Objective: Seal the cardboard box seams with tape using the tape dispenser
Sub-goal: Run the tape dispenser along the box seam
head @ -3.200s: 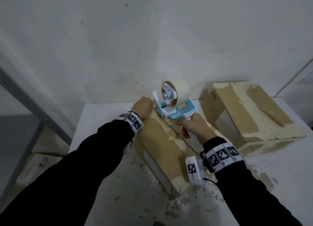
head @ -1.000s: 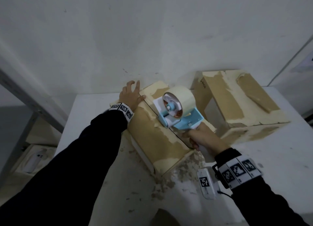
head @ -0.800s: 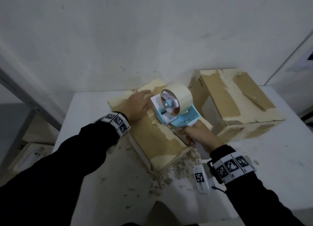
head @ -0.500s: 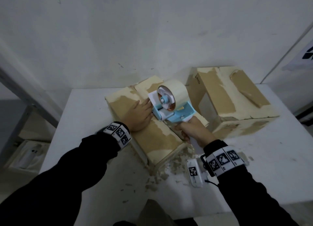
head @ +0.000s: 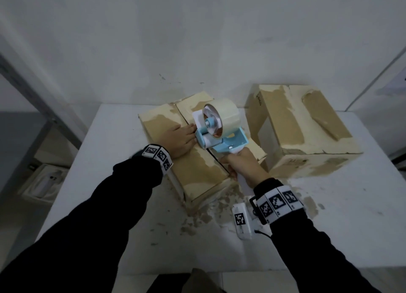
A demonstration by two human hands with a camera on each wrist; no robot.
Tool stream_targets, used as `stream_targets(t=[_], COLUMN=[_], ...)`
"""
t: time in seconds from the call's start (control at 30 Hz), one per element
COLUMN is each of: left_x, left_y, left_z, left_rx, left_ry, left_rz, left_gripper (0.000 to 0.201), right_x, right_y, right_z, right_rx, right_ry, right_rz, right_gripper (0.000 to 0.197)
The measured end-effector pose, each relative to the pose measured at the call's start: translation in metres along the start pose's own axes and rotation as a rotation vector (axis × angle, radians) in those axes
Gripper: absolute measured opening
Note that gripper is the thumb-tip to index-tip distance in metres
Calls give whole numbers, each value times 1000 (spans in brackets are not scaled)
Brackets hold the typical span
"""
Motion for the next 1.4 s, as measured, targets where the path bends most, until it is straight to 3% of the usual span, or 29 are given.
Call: stream_targets(t=[0.13, 0.23, 0.37, 0.43, 0.57, 0.7, 0.8, 1.0, 1.4], left_x=[-6, -24, -38, -34, -24, -27, -28, -23, -7], left_y=[5, 13, 11, 5, -4, -4, -5, -10, -1], left_z=[-3, -11, -26, -25, -19, -17, -16, -11, 0], left_rx=[-81, -111, -124, -62, 2, -31, 26, 15, -47], left_ry=[-54, -258, -452, -415, -183, -195, -240, -73, 31], left_rz=[-127, -262, -264, -229, -192, -180, -153, -175, 0], left_gripper=[50, 57, 47, 50, 57, 59, 59, 44, 44], right_x=[-1, -2, -4, -3, 1, 4, 4, 2, -6], right_y=[0, 1, 1, 3, 4, 5, 7, -1, -21], right_z=[-4, -3, -4, -5, -7, -12, -12, -7, -25], right_rx=[18, 18, 37, 38, 23, 14, 7, -1, -27], right_ry=[10, 28, 34, 34, 25, 22, 22, 9, 29], right_rz=[39, 76, 95, 98, 77, 93, 95, 43, 69], right_gripper=[19, 18, 19, 20, 22, 20, 19, 20, 15])
Point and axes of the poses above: each hand's wrist, its own z-axis towards the middle knuckle, its own x-axis out of the palm, y = z × x, the point moved 8 cm from there along z, towards the middle knuckle, and after that the axes turned 10 degrees about z, right-handed, at the moved point
